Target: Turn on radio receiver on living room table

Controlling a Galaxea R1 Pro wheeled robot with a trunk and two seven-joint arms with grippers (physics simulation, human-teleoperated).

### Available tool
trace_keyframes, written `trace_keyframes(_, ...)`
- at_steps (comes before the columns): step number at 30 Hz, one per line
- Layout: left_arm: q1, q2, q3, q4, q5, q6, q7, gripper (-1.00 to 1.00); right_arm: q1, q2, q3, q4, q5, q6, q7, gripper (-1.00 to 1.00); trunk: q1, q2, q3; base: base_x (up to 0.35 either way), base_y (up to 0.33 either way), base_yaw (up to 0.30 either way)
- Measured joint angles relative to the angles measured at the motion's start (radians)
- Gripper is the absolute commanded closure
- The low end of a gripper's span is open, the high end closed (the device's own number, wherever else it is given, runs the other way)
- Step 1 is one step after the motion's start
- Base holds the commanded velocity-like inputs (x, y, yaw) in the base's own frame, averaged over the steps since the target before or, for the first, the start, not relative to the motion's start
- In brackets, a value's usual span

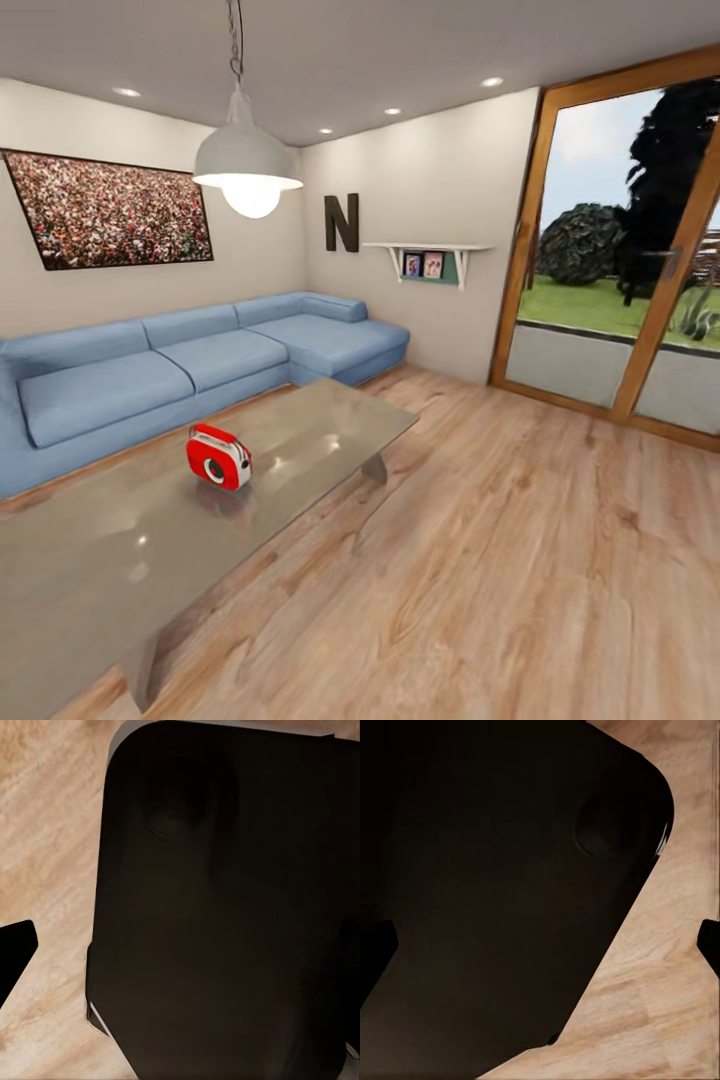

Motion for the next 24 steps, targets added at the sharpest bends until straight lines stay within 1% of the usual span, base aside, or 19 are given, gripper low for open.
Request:
trace_keyframes(4, 0.000, 0.000, 0.000, 0.000, 0.000, 0.000, 0.000, -1.00, 0.000, 0.000, 0.000, 0.000, 0.000, 0.000, 0.000, -1.00, 0.000, 0.000, 0.000, 0.330, -0.081, 0.275)
trace_keyframes(6, 0.000, 0.001, 0.000, 0.000, 0.000, 0.000, 0.000, -1.00, 0.000, 0.000, 0.000, 0.000, 0.000, 0.000, 0.000, -1.00, 0.000, 0.000, 0.000, 0.330, -0.093, 0.124)
trace_keyframes(24, 0.000, 0.002, 0.000, 0.000, 0.000, 0.000, 0.000, -1.00, 0.000, 0.000, 0.000, 0.000, 0.000, 0.000, 0.000, -1.00, 0.000, 0.000, 0.000, 0.329, -0.091, 0.007)
